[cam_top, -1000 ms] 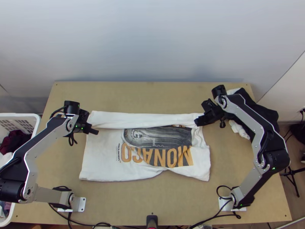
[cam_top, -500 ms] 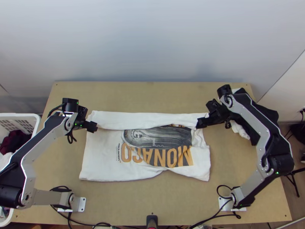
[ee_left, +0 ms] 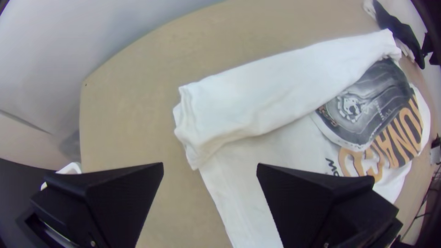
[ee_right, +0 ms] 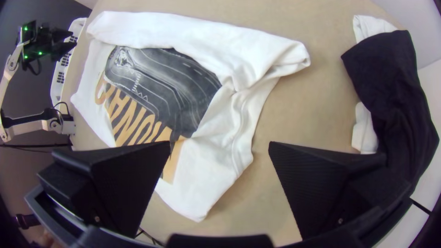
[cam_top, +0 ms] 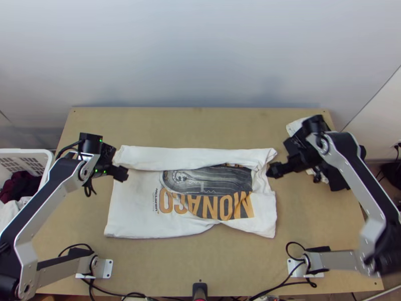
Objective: Fold the t-shirt
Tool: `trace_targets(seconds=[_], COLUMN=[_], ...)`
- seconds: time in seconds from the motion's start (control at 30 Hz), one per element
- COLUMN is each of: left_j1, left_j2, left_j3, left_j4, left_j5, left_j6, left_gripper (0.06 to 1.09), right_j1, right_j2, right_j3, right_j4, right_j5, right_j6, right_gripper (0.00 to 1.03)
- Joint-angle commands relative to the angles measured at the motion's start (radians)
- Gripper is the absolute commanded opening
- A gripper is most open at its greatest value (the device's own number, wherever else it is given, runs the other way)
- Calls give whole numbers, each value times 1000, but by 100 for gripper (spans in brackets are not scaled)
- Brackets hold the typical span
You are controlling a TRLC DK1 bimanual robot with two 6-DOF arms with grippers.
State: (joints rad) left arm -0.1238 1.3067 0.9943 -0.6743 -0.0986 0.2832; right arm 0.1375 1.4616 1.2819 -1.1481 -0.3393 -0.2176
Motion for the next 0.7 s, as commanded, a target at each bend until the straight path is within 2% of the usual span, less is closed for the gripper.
trace_targets(seconds=[0.0,0.13,0.3,0.67], left_j1=[-27,-50,-83,-237], left_j2=[-70,-66,-63,8], left_j3=[17,27,24,53], left_j4=[-126,-146,-159,-157], left_j5=[2,-1,2,-1], left_j6=[39,43,-6,-70], left_gripper=[103,103,103,103], right_j1=[-24,-32,-78,-122], right_j2=[-196,-291,-362,-457], right_j3=[-73,-133,-177,-194], right_j4=[-90,-117,-121,-153], right_j5=[2,3,10,10], right_j6=[-6,-14,-6,95], right_gripper=[99,99,99,99])
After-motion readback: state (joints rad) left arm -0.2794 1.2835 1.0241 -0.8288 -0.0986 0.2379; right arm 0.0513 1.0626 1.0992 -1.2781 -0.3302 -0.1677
